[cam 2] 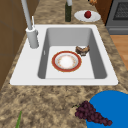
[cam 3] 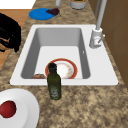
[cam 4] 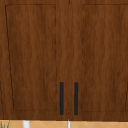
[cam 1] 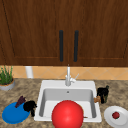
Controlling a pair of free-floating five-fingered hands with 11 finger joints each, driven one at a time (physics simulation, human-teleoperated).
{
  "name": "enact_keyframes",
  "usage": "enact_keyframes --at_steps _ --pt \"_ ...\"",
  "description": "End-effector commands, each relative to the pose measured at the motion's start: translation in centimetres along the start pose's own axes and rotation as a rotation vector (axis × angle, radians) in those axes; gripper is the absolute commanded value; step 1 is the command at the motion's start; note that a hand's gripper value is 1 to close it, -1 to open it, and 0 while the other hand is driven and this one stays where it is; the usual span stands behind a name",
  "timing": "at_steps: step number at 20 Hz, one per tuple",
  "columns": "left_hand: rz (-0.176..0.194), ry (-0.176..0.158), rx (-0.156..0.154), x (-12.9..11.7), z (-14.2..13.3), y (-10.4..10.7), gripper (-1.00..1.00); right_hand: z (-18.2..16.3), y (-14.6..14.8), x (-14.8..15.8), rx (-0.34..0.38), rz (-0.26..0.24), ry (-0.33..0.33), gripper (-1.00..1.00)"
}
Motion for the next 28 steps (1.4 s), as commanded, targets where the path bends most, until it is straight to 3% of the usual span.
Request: enact_keyframes --at_steps 1,6,9,19,22,23,28 --pt "0.0 0.0 0.0 0.0 0.0 0.0 0.0 3.1 -1.9 -1.3 -0.003 -0.042 0.02 1.0" --pt "0.0 0.0 0.0 0.0 0.0 0.0 0.0 7.5 -4.3 -2.9 -0.003 -0.055 0.009 1.0" --pt "0.0 0.0 0.0 0.0 0.0 0.0 0.0 9.5 -4.5 -4.6 -0.002 -0.036 0.004 1.0" --pt "0.0 0.0 0.0 0.0 0.0 0.0 0.0 12.6 -0.3 -10.0 0.05 -0.062 -0.015 1.0" --pt "0.0 0.0 0.0 0.0 0.0 0.0 0.0 11.7 1.4 -10.6 0.004 -0.048 -0.022 1.0" --pt "0.0 0.0 0.0 0.0 0.0 0.0 0.0 10.8 2.3 -10.6 0.053 -0.041 -0.014 1.0" --pt "0.0 0.0 0.0 0.0 0.0 0.0 0.0 10.0 4.5 -12.2 0.094 -0.027 -0.007 1.0"
